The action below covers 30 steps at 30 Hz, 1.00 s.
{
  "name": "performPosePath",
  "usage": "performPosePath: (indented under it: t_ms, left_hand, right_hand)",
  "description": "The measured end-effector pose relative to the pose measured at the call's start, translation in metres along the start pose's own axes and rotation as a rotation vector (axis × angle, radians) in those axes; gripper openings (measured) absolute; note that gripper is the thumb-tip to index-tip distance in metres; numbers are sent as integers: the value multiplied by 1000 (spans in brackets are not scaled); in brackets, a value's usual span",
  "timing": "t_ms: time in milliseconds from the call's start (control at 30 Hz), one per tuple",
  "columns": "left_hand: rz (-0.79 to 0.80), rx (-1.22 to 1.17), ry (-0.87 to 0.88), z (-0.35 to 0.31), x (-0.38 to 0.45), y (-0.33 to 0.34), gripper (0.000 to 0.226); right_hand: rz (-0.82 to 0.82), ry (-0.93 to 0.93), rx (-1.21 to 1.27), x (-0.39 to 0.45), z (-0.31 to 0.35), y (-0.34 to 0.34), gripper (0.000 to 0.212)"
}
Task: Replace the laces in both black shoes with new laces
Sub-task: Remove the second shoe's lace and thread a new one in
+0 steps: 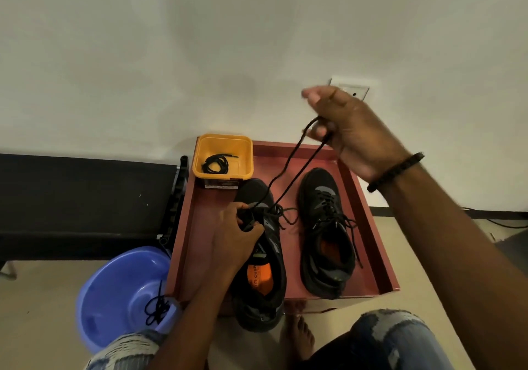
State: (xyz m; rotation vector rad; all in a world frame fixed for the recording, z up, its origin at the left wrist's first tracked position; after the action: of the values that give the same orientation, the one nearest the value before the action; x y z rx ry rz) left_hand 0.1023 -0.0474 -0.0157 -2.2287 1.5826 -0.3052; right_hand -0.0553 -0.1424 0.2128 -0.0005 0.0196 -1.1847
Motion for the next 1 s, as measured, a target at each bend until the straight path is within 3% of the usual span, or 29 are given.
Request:
performPosePath:
  t_ms: [100, 167, 267, 367, 500, 667, 900, 967, 1000]
  left_hand:
    - [12, 16, 3, 0, 2, 1, 44]
    - [20, 13, 5, 1, 2, 2, 43]
    - [27, 2, 3, 2, 2, 2, 42]
    - [27, -13, 21, 3, 4, 1, 41]
    - [26, -71, -32, 9, 3, 1, 41]
    - [43, -48, -25, 5, 2, 2, 36]
    - [12, -30, 34, 7, 4, 3, 30]
    - [-1, 28, 58, 7, 7, 2, 21]
    - [7, 59, 74, 7, 10, 2, 22]
  right_hand:
    - [41, 132, -706, 5, -63, -2, 27]
    - [90, 189, -1036, 4, -108, -1, 28]
    - [108, 129, -1152, -4, -143, 17, 33]
    - [276, -33, -1166, -11, -158, 63, 31]
    - [327, -102, -1425, -4, -171, 83, 27]
    - [198, -251, -1300, -2, -132, 77, 11]
    - [-336, -354, -551, 0, -6, 9, 8]
    - [-346, -302, -483, 2, -5, -1, 7]
    - [-274, -230, -574, 7, -18, 2, 7]
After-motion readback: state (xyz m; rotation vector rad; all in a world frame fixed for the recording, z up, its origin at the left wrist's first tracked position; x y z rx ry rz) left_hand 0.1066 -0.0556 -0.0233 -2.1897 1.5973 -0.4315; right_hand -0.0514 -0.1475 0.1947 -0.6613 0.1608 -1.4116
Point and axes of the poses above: each hand's wrist, its own x-axis towards the middle knuckle, its own y-axis out of the palm, z = x × y, the point moved 10 cm from there along x, towards the middle knuckle, and after that the axes turned 1 degree about y, right-handed, at the moved point
